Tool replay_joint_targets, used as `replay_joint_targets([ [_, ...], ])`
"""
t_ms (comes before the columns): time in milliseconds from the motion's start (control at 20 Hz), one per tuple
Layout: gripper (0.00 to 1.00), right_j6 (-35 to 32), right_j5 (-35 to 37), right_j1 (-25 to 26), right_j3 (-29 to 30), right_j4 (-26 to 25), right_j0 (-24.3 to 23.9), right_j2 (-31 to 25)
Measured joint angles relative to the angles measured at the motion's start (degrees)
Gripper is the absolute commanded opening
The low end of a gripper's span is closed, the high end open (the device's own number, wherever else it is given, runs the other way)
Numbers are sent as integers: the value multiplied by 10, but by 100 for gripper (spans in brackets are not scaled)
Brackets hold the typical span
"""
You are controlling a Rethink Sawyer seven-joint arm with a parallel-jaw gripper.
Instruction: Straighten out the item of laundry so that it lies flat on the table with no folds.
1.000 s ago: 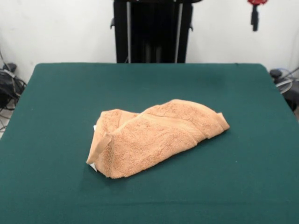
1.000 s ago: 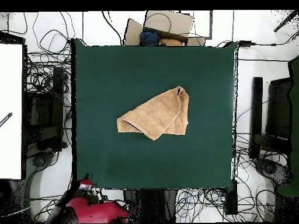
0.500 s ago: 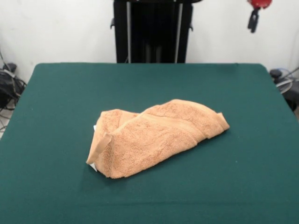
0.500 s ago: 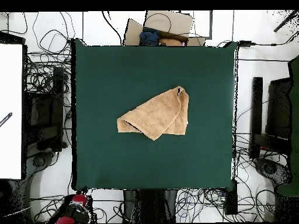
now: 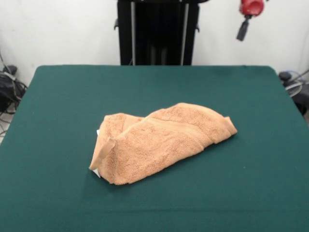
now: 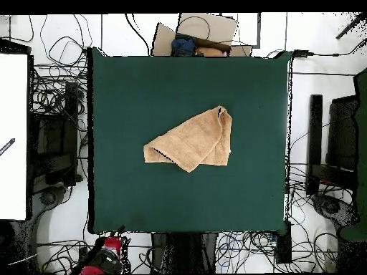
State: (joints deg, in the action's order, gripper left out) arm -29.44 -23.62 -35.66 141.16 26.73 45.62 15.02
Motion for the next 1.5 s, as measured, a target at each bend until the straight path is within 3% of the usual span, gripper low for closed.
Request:
replay_joint_targets([
  [700,100,-26,-190,131,-28,0,-35,13],
  [1500,100,-108,-251,260,-107,-1,-39,14],
])
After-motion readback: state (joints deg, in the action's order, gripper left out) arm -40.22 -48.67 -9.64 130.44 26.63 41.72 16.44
